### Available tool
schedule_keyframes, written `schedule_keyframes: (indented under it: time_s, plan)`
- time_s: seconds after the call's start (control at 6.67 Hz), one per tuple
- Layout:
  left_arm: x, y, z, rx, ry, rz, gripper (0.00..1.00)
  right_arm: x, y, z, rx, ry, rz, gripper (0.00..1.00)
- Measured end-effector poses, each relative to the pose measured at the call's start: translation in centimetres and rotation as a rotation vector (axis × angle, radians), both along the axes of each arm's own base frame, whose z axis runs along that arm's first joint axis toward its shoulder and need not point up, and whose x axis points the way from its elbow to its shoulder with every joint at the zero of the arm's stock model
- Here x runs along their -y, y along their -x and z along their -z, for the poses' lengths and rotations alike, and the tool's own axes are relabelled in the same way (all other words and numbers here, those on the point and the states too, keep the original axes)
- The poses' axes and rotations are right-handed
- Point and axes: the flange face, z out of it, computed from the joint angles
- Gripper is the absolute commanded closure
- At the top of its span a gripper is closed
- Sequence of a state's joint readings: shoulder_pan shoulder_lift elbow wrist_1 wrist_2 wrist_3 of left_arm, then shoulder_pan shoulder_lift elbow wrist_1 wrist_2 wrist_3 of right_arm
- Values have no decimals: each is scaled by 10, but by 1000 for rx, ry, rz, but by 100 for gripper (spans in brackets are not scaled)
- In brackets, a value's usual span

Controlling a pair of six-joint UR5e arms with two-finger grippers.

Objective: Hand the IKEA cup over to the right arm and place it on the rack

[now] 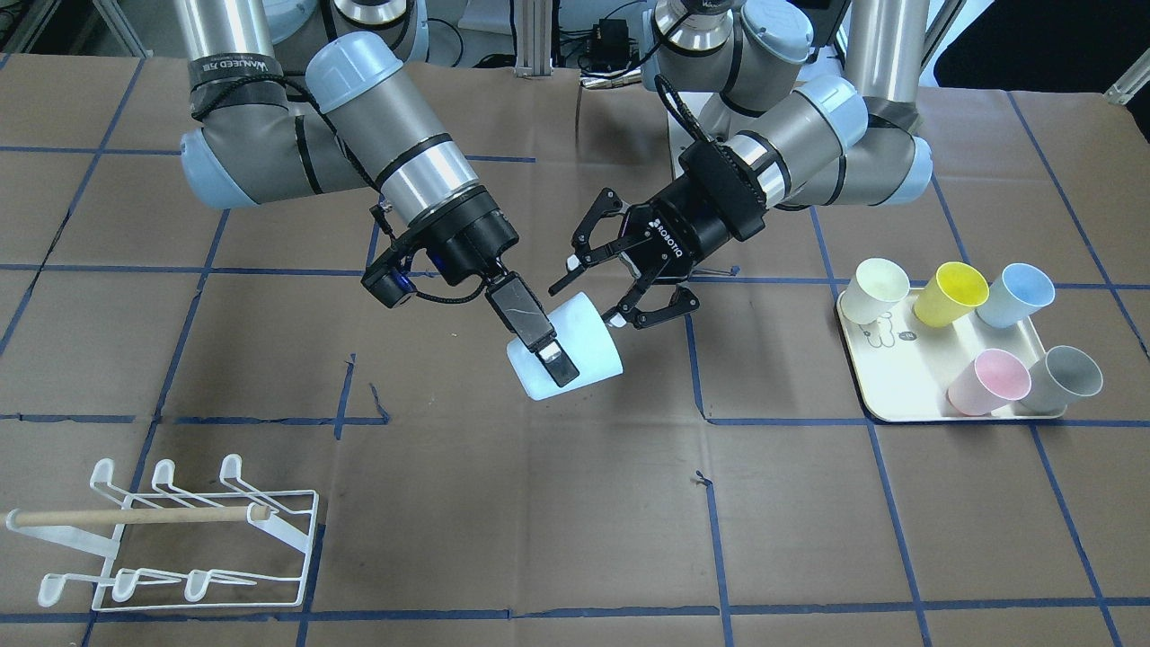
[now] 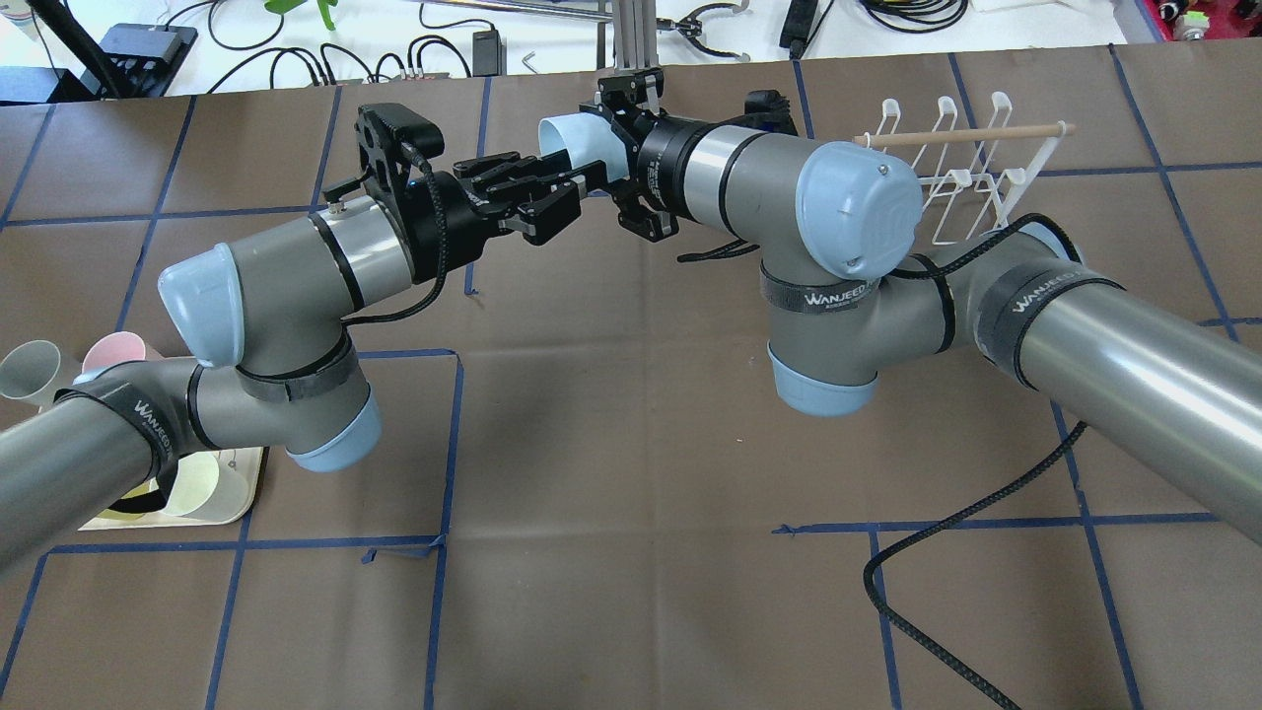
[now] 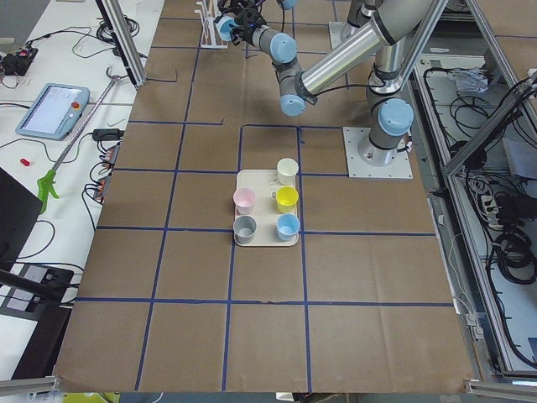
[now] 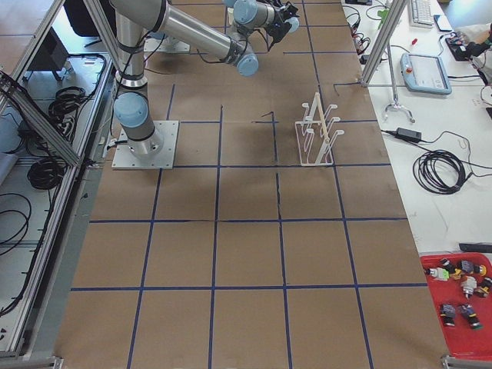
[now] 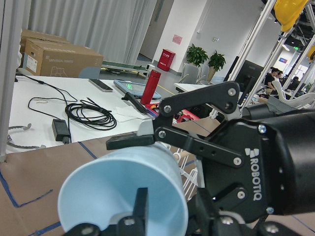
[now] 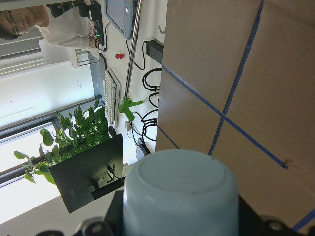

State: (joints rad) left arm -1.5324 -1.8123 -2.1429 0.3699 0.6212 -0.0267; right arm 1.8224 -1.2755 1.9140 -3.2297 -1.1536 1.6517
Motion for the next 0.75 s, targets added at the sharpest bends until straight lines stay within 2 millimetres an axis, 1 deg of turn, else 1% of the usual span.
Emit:
schedule_keyframes:
  time_s: [0.15, 0.3, 0.45, 0.6, 0.75]
  plan:
    - [0, -2, -1, -7, -8, -7, 1, 0, 0, 0, -1, 2, -1, 67]
    - [2, -9, -3, -12, -12, -24, 1, 3, 3, 0, -3, 6, 2, 67]
    - [5, -26, -4, -15, -13, -57, 1, 9, 12, -1, -6, 15, 16, 67]
    - [9, -48, -5, -19, -13, -97, 1, 18, 29, -2, -32, 42, 32, 71]
    - [12, -64, -6, -20, -16, -131, 1, 29, 50, -4, -96, 98, 32, 73]
